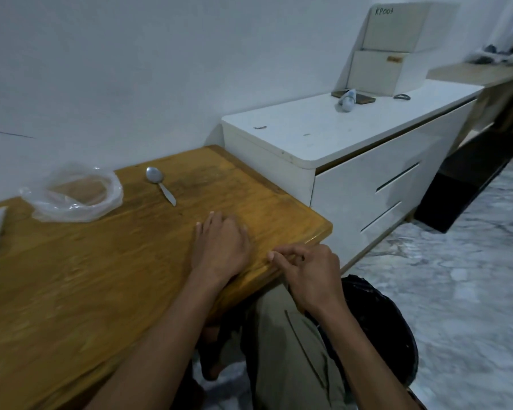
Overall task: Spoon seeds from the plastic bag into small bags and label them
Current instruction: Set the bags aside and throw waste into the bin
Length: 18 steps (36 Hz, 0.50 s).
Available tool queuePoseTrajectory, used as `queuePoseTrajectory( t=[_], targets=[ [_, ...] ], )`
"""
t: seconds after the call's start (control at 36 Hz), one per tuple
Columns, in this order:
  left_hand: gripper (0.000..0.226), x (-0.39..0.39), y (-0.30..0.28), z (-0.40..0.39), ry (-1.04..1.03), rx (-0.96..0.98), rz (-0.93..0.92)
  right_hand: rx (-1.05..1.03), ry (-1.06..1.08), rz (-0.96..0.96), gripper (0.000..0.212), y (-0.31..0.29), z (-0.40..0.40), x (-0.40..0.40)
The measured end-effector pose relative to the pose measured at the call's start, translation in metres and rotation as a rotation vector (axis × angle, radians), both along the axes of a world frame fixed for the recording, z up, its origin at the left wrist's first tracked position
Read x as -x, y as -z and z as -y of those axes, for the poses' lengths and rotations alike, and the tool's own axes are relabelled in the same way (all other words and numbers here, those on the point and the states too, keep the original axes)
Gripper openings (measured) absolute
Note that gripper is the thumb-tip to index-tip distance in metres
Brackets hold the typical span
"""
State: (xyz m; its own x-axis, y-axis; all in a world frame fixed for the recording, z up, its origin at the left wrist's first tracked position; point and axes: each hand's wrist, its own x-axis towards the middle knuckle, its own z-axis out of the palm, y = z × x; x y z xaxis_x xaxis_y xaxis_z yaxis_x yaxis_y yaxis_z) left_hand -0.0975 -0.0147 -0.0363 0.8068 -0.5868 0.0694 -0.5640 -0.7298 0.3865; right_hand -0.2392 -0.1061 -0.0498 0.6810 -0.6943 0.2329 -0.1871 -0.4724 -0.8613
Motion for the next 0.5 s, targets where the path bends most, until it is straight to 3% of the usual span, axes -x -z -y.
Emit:
queuePoseTrajectory(
  t=[0.11, 0.22, 0.33, 0.42, 0.5],
  targets=[
    [0.043, 0.002, -0.002, 0.001, 0.013, -0.014, 0.019, -0.118, 0.024, 0.016, 0.015, 0.004, 0.005, -0.004],
    [0.044, 0.009, -0.005, 0.012, 0.091, 0.0, 0.01, -0.479, 0.168, 0.194, 0.02, 0.012, 0.025, 0.0],
    [0.049, 0.02, -0.003, 0.038, 0.23, 0.016, 0.033, -0.746, 0.429, 0.296, 0.044, 0.021, 0.063, 0.01],
    [0.048, 0.029, 0.0, 0.064, 0.318, 0.019, 0.066, -0.618, 0.61, 0.19, 0.027, 0.032, 0.086, 0.022],
    [0.047, 0.034, 0.006, 0.09, 0.418, 0.029, 0.078, -0.492, 0.666, 0.037, 0.026, 0.052, 0.105, 0.038]
  ],
)
